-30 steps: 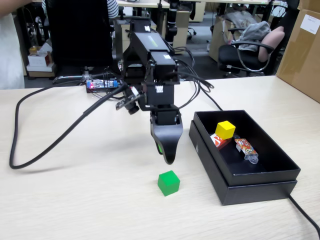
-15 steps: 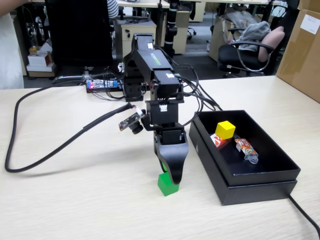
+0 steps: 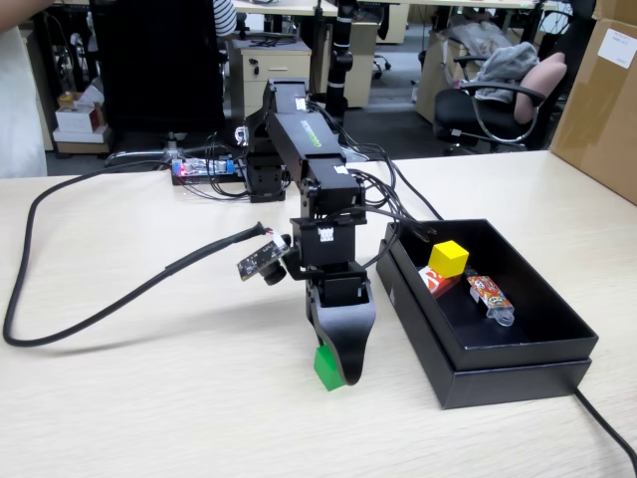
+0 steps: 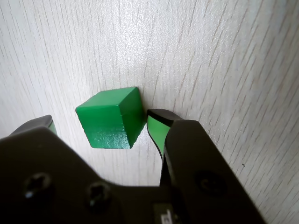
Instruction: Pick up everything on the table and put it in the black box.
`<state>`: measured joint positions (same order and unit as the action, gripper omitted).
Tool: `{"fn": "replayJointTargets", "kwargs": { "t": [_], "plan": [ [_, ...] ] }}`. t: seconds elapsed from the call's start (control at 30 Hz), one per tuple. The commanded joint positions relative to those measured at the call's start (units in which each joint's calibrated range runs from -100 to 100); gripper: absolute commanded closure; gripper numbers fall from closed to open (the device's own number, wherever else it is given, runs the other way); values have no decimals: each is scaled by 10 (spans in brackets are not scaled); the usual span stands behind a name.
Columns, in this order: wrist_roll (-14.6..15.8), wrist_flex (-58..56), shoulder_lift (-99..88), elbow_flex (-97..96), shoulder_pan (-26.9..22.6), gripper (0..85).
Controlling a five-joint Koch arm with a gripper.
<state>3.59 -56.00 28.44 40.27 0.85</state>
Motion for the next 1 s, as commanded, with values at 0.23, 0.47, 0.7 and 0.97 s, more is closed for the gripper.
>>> {"fn": "replayJointTargets", "kwargs": {
  "t": [0.23, 0.47, 0.7, 0.97],
  "plan": [
    [-3, 18, -11, -12, 3, 690],
    [1, -4, -57, -30, 4, 693],
    [10, -75, -190, -29, -8, 693],
    [21, -139, -322, -32, -30, 693]
  ]
}}
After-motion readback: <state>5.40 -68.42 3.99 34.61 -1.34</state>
